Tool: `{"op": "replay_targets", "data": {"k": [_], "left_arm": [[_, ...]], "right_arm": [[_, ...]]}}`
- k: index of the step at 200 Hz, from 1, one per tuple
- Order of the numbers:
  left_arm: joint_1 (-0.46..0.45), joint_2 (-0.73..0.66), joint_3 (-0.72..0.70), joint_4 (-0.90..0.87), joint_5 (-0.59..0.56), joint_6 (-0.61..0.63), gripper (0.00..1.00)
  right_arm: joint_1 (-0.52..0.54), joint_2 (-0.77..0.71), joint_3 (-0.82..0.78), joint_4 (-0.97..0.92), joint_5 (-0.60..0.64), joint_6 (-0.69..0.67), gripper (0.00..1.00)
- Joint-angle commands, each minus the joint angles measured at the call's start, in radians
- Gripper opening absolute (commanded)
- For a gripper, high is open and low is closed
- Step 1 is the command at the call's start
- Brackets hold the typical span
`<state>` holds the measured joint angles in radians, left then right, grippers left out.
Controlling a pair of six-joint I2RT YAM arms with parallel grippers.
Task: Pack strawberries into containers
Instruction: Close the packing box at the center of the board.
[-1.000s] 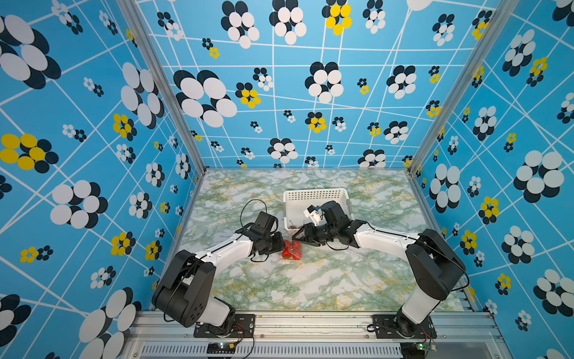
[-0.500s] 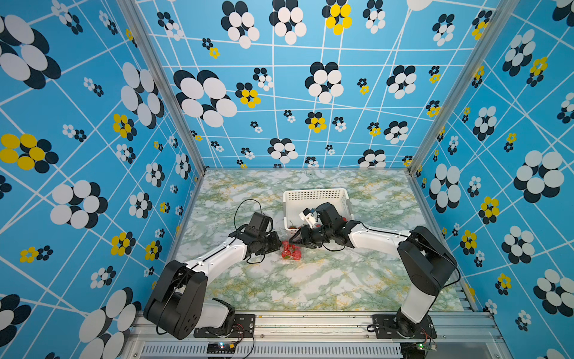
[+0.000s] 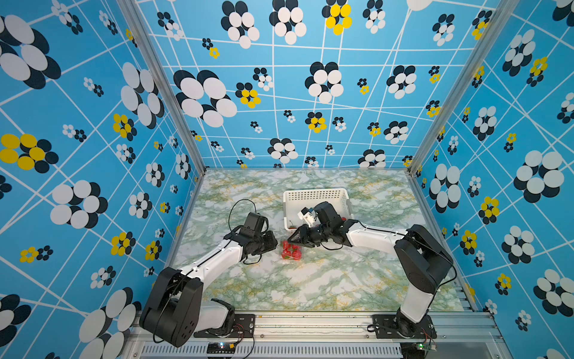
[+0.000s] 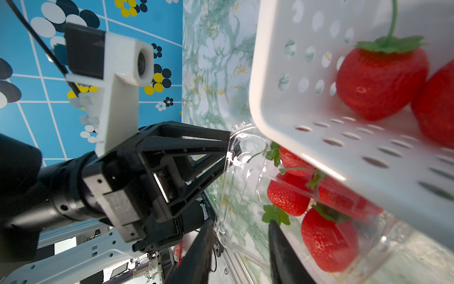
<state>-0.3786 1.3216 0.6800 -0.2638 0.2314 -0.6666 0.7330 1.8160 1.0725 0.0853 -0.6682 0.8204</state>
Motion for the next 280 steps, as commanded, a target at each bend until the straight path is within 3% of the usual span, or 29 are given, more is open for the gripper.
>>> {"op": "replay_targets", "data": {"k": [1, 280], "left_arm": [[0.008, 0.018, -0.01, -0.006, -0.009, -0.001, 0.32], [0.054, 0.075, -0.004, 0.037, -0.008, 0.019, 0.3]], "right_arm": [[0.015, 0.021, 0.036, -0.018, -0.018, -0.007, 0.38], [0.055, 0.154, 0.147, -0.023, -0.047, 0.003, 0.33]]}}
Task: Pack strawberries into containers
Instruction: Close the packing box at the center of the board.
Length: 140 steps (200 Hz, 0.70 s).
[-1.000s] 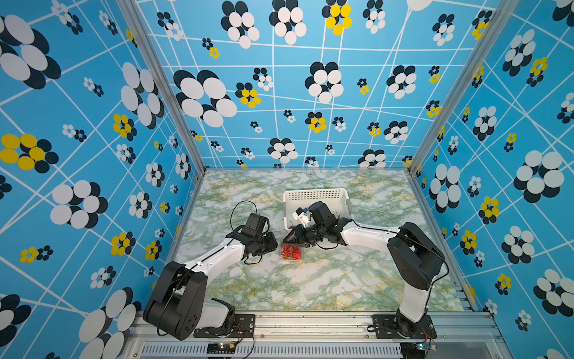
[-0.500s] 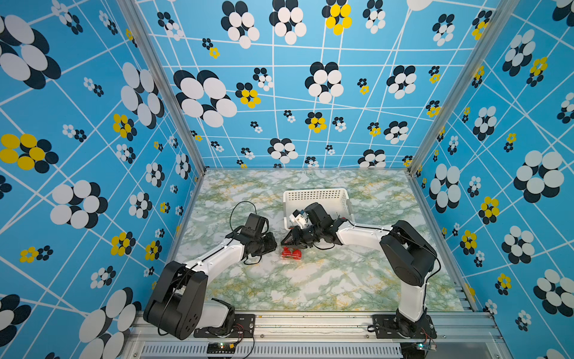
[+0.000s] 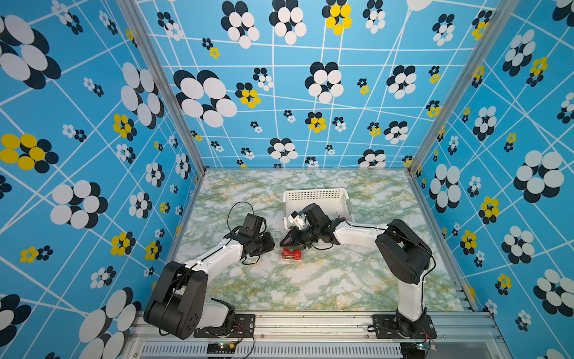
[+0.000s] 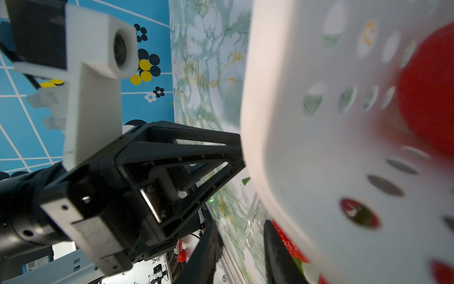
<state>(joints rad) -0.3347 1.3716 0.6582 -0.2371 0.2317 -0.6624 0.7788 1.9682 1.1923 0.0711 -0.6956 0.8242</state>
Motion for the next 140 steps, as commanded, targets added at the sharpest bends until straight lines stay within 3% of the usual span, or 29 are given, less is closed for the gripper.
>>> {"op": "replay_targets", "data": {"k": [1, 140], "left_arm": [[0.01, 0.025, 0.019, 0.01, -0.008, 0.014, 0.3], [0.011, 0.057, 0.03, 0.056, 0.003, 0.013, 0.32]], "right_arm": [[0.01, 0.002, 0.027, -0.01, -0.02, -0.002, 0.33], [0.009, 0.063, 0.045, -0.017, -0.016, 0.003, 0.3]]}}
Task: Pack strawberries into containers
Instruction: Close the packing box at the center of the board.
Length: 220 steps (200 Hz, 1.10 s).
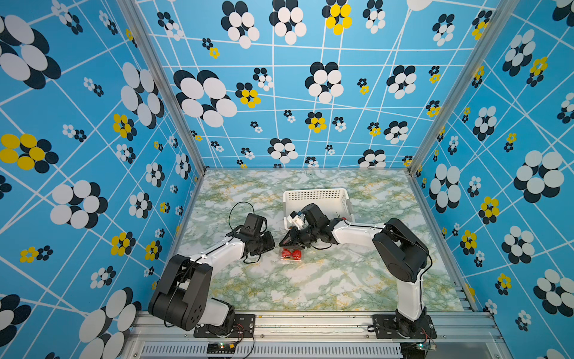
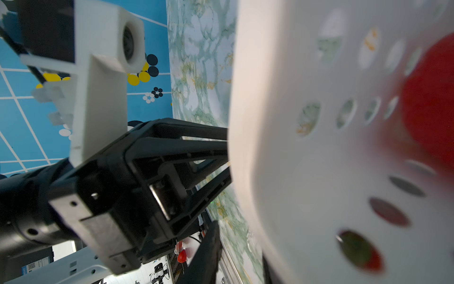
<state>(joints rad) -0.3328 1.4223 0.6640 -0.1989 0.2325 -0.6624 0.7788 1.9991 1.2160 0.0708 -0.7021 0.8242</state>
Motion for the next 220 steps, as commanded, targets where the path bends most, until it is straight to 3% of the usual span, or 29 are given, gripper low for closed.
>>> {"op": "replay_targets", "data": {"k": [1, 220], "left_arm": [[0.009, 0.006, 0.025, 0.018, 0.002, 0.014, 0.32], [0.021, 0.055, -0.004, 0.182, 0.081, 0.012, 0.36]], "right_arm": [[0.009, 0.034, 0.022, -0.017, -0.01, 0.003, 0.3], [0.008, 0.084, 0.063, -0.033, -0.022, 0.0, 0.23]]}}
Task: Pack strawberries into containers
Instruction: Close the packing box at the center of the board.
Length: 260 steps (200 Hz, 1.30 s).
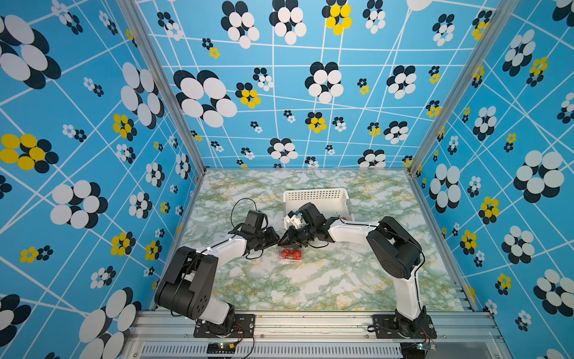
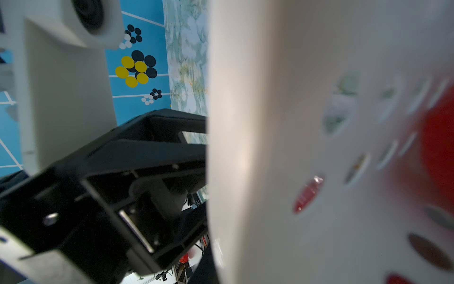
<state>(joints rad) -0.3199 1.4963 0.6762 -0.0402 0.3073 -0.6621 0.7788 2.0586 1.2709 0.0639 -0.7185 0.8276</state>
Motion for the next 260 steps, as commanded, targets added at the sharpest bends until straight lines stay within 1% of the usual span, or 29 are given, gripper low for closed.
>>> {"op": "replay_targets", "data": {"k": [1, 33, 76, 140, 168, 212, 260], "left_arm": [[0.008, -0.021, -0.017, 0.023, 0.006, 0.012, 0.36], [0.019, -0.054, -0.038, 0.028, 0.01, 0.013, 0.37], [0.019, -0.079, -0.065, 0.088, 0.064, 0.002, 0.41], [0.019, -0.019, -0.071, 0.125, 0.111, 0.007, 0.42], [0.013, 0.027, -0.053, 0.122, 0.125, 0.01, 0.41], [0.01, 0.003, -0.059, 0.123, 0.124, 0.015, 0.41], [-0.008, 0.016, -0.055, 0.133, 0.125, 0.009, 0.41]], "right_arm": [[0.008, 0.024, 0.007, -0.026, -0.005, -0.004, 0.23], [0.007, 0.015, 0.0, -0.019, -0.007, -0.004, 0.23], [0.002, 0.0, -0.026, -0.001, -0.009, 0.001, 0.22], [-0.006, -0.02, -0.058, 0.019, -0.012, 0.002, 0.21], [-0.006, -0.028, -0.062, 0.028, -0.016, 0.002, 0.21], [-0.006, -0.05, -0.078, 0.028, -0.013, -0.008, 0.21], [-0.009, -0.048, -0.092, 0.007, -0.002, -0.018, 0.2]]}}
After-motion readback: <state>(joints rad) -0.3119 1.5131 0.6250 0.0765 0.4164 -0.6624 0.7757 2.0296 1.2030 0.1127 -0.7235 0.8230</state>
